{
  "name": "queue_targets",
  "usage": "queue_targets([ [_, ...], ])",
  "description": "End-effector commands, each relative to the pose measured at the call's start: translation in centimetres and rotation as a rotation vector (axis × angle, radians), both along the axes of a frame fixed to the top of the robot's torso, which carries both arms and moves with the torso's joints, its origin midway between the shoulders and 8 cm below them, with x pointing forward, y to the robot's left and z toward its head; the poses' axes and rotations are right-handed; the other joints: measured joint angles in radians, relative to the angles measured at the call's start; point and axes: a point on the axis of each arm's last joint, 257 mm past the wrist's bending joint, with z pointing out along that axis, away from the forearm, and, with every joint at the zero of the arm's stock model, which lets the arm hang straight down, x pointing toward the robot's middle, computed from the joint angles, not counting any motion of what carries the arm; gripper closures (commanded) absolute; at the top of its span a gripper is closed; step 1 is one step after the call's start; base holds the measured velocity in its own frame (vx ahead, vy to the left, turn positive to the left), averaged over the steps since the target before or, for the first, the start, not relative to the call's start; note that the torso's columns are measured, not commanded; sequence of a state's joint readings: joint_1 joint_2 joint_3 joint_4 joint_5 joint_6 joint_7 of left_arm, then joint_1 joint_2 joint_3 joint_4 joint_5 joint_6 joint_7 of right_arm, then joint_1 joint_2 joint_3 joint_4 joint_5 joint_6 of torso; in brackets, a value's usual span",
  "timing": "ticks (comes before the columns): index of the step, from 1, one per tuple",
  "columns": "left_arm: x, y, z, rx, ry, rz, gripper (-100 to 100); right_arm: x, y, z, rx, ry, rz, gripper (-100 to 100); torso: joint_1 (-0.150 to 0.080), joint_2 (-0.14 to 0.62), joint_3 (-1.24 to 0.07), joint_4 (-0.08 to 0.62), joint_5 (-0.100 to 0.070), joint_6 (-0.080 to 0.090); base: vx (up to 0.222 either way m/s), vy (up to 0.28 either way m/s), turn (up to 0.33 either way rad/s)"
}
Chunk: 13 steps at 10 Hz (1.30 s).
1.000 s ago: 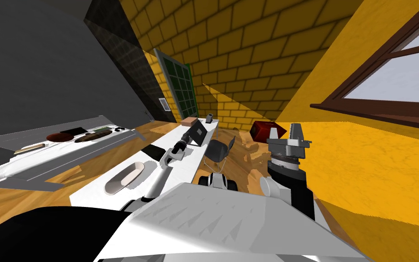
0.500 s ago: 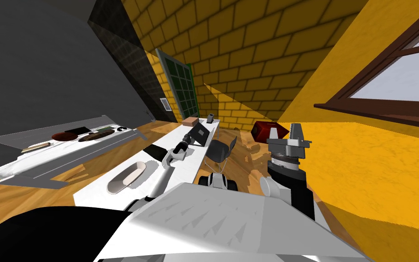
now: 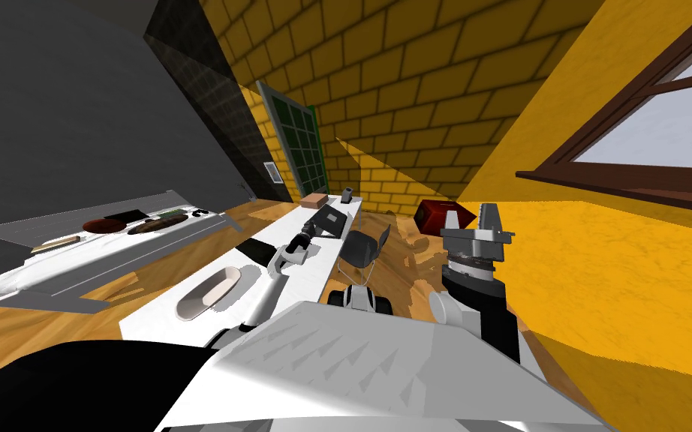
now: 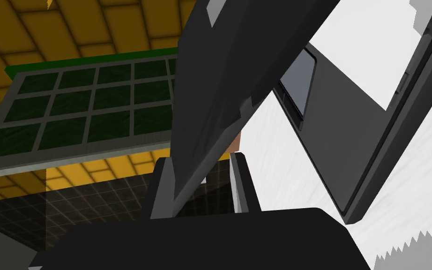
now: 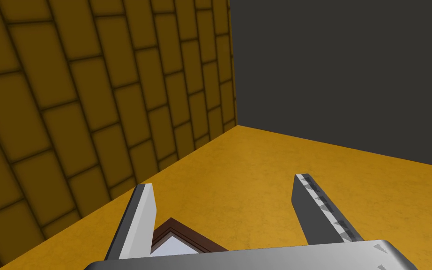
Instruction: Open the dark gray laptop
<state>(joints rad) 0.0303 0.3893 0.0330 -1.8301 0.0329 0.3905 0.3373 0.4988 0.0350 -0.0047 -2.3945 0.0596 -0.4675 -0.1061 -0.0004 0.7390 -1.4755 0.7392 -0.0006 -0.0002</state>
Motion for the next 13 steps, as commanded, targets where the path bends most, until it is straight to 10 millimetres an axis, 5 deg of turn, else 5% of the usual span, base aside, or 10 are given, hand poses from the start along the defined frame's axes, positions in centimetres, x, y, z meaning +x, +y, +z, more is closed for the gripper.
queue_targets([
  [1,-0.3,0.0,1.1,-0.001,-0.001,0.000,-100,0.0,0.0,0.0,0.000,0.000,0.000,0,0.000,0.000,0.000,0.000,0.000,0.000,0.019,0.002,0.018],
  [10,-1.6,-0.4,5.1,-0.001,0.001,-0.004,-100,0.0,0.0,0.0,0.000,0.000,0.000,0,0.000,0.000,0.000,0.000,0.000,0.000,0.018,0.001,0.003],
  [11,-1.7,-0.4,5.1,-0.002,0.004,-0.003,0,0.0,0.0,0.0,0.000,0.000,0.000,0,0.000,0.000,0.000,-0.001,0.000,0.000,0.000,0.000,0.000],
  [13,-1.6,-0.4,5.2,-0.001,0.001,-0.004,0,0.0,0.0,0.0,0.000,0.000,0.000,0,0.001,0.000,0.000,-0.002,0.001,-0.001,0.000,0.000,0.000],
])
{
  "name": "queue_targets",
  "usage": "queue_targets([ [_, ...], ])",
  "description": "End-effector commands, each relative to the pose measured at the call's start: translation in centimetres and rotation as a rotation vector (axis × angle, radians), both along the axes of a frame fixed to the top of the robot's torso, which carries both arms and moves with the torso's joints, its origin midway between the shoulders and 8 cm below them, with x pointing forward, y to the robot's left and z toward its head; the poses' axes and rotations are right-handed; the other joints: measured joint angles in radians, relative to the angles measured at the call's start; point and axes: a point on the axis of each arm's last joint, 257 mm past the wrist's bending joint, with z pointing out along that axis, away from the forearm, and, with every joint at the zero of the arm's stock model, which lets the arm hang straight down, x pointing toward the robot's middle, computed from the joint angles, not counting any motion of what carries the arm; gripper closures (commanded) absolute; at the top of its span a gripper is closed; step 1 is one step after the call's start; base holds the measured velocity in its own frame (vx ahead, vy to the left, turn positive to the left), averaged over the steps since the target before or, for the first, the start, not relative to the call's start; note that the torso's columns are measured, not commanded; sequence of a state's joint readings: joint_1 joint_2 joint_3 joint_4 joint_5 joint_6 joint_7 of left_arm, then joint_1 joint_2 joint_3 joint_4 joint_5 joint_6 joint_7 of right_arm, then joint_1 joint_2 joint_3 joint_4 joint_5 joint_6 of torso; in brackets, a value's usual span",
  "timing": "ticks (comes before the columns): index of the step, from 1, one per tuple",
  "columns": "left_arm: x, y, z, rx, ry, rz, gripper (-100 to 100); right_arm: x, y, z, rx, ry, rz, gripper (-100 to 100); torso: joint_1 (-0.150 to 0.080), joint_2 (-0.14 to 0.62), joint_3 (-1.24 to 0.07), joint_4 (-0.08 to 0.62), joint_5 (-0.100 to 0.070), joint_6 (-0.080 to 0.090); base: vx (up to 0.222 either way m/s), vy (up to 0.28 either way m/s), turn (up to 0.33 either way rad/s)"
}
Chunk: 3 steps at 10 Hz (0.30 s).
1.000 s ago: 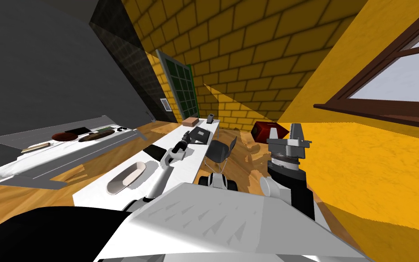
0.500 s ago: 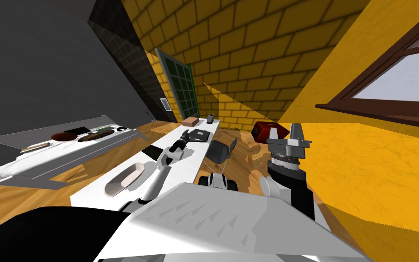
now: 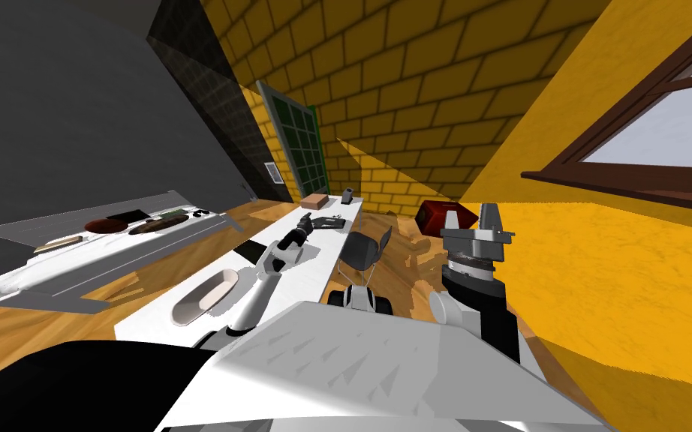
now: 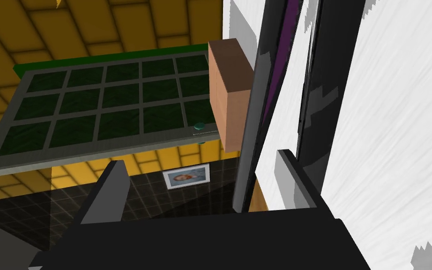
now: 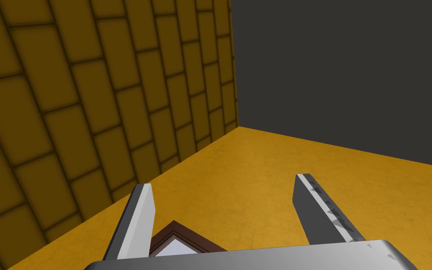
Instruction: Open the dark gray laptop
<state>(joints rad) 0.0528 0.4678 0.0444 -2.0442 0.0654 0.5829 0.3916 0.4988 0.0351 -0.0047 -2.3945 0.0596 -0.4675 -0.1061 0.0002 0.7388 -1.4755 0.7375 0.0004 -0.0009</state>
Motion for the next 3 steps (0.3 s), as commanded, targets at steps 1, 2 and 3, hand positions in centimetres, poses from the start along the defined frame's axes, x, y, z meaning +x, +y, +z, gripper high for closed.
queue_targets([
  [1,0.02,-0.04,0.09,0.000,-0.002,-0.001,0,0.00,0.00,0.00,0.000,0.000,0.000,0,0.001,0.000,0.000,0.000,0.000,0.000,0.000,0.000,0.000],
  [2,0.03,-0.06,0.13,0.000,-0.003,-0.001,0,0.00,0.00,0.00,0.000,0.000,0.000,0,0.001,-0.001,0.000,0.000,0.000,0.000,0.000,0.000,0.000],
  [3,0.05,-0.09,0.19,-0.001,-0.004,-0.002,0,0.00,0.00,0.00,0.000,0.000,0.000,0,0.001,0.000,0.000,0.000,0.000,0.000,0.000,0.000,0.000],
])
